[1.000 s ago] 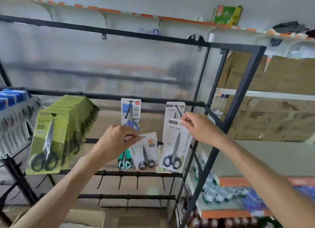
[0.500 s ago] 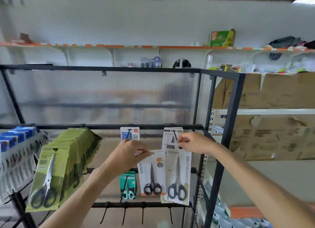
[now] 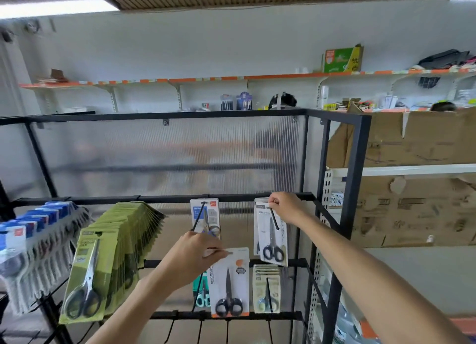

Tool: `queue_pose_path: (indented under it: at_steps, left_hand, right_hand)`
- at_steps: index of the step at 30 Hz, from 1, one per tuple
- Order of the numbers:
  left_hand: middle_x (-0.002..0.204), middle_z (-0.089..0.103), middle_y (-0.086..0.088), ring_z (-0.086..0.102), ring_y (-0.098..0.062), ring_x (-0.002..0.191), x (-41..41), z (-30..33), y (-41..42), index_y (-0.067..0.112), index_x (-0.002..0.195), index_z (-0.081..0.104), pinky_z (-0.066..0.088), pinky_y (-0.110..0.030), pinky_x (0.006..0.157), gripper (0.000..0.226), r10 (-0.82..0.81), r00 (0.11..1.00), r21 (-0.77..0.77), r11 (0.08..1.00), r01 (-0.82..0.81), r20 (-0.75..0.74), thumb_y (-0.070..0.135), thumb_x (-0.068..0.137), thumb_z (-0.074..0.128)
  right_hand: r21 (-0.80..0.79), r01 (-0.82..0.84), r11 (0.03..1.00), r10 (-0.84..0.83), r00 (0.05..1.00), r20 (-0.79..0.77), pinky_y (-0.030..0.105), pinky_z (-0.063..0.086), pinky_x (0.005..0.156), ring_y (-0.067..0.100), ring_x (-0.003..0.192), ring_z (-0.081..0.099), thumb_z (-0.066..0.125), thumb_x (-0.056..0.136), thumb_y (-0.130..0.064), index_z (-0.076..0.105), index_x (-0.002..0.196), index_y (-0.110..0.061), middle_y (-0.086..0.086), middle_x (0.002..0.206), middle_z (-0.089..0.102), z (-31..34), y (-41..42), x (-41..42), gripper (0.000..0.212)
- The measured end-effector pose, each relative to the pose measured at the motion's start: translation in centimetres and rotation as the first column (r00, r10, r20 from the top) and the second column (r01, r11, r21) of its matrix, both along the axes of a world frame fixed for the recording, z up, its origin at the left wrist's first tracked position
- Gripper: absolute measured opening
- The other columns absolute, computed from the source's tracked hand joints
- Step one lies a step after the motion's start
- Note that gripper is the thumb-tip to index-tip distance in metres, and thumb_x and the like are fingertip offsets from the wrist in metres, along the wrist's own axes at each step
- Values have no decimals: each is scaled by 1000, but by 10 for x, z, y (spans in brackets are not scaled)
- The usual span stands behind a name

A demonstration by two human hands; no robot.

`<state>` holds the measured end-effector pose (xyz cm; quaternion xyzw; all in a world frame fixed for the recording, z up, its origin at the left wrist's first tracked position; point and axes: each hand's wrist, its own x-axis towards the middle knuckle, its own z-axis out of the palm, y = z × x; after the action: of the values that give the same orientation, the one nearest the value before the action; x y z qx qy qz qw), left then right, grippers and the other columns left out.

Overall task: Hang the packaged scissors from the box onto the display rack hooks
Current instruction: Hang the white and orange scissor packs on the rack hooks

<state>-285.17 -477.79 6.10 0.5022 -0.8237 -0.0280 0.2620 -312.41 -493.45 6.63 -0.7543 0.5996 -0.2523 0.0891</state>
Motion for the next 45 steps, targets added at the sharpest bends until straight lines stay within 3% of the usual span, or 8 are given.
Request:
queue_pose_path:
  at_steps: [6,11,16,22,25,29,34,45]
  left_hand:
    - [91,72,20,64,4,84,8,4,7,28,96,77,52,-20,78,18,8,1000,3,1000,-8,1,41,90,67]
    - [92,74,17,65,2,81,8,11,3,27,96,77,54,-24,76,17,20,1000,0,1000,-20,17,40,91,67]
    - [87,73,17,57,8,69,4,13,0,25,94,77,41,-6,64,16,5,999,-35,999,-4,32,37,91,68]
    - [94,75,14,65,2,79,-3,16,-9,25,97,77,52,-15,74,18,-36,999,-67,997,38,35,38,90,68]
    - [87,74,11,63,-3,75,-11,17,-14,22,92,75,50,-16,68,22,-30,999,-68,997,33,45,42,91,66]
    - [88,72,12,56,2,70,-29,17,-18,24,95,74,38,-5,62,19,-59,997,-89,994,62,39,41,92,65]
    - [120,64,18,63,8,81,-42,15,-21,33,129,60,57,-20,70,40,-128,991,-107,987,123,-46,43,91,64]
    - [132,58,15,66,-8,100,-65,3,-31,41,134,51,56,-36,87,40,-152,987,18,988,151,59,36,95,59]
  right_hand:
    - [-80,129,988,-122,989,88,28,56,61,7,68,65,67,92,-34,64,80,-25,-11,77,67,-7,-11,-7,16]
    - [-254,130,958,-160,982,-102,24,48,61,9,70,57,68,91,-33,56,83,-22,-8,82,62,-1,-4,-5,18]
    - [-180,-234,956,225,972,-68,31,55,92,10,101,64,62,97,-24,64,117,-16,-3,113,68,37,38,25,21]
    - [-120,-517,848,518,855,-20,18,55,83,2,88,67,55,101,-29,69,111,-18,-9,100,72,37,117,40,21]
    - [-92,-473,876,478,878,38,16,53,70,1,78,66,60,99,-30,71,110,-18,-10,94,72,16,132,31,20]
    - [-91,-380,920,391,903,178,38,51,62,17,63,61,58,100,-33,70,106,-21,-11,77,68,-8,142,15,18]
    - [-89,-262,961,276,921,276,21,44,58,7,60,56,49,104,-35,63,104,-24,-7,75,62,-12,137,-18,18]
    - [108,-72,992,45,970,237,14,38,48,-10,47,55,48,105,-28,61,103,-14,0,86,68,-19,90,-33,19]
